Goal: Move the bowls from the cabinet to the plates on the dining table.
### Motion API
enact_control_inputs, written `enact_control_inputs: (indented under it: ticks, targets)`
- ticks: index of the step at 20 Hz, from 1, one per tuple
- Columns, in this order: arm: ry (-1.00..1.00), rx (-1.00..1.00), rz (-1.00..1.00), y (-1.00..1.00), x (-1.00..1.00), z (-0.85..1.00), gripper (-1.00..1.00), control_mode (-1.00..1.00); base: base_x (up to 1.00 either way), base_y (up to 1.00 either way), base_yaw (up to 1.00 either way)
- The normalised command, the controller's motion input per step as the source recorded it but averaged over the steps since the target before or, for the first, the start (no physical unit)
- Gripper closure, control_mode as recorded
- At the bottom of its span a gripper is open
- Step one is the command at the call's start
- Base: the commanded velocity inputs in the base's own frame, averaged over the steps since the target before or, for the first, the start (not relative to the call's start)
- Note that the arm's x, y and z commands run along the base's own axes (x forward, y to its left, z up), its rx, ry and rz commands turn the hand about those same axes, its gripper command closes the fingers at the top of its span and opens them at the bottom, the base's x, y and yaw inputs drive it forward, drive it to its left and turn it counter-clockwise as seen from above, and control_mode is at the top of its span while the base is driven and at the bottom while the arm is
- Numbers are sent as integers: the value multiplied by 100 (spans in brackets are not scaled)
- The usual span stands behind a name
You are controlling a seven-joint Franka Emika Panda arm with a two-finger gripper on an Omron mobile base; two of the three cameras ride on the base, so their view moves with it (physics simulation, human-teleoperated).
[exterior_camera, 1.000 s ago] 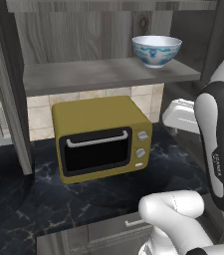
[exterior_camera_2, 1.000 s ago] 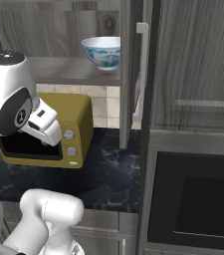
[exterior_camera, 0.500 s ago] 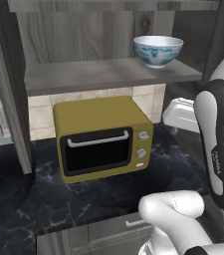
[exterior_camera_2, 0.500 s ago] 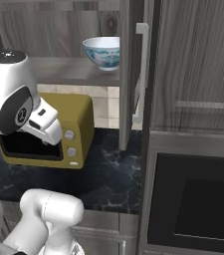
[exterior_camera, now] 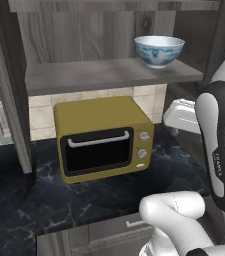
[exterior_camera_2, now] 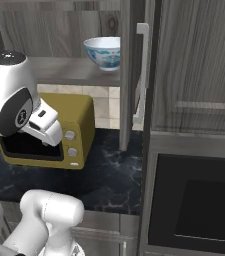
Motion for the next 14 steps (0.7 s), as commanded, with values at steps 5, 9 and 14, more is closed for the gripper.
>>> enact_control_inputs:
  ticks: [5, 9, 14]
  targets:
    - [-1, 0, 0, 6, 0, 0, -100, -100, 0, 1, 0]
    - [-15, 0, 0, 19, 0, 4, -100, -100, 0, 0, 0]
    - [-24, 0, -3, 20, 0, 28, -100, -100, 0, 0, 0]
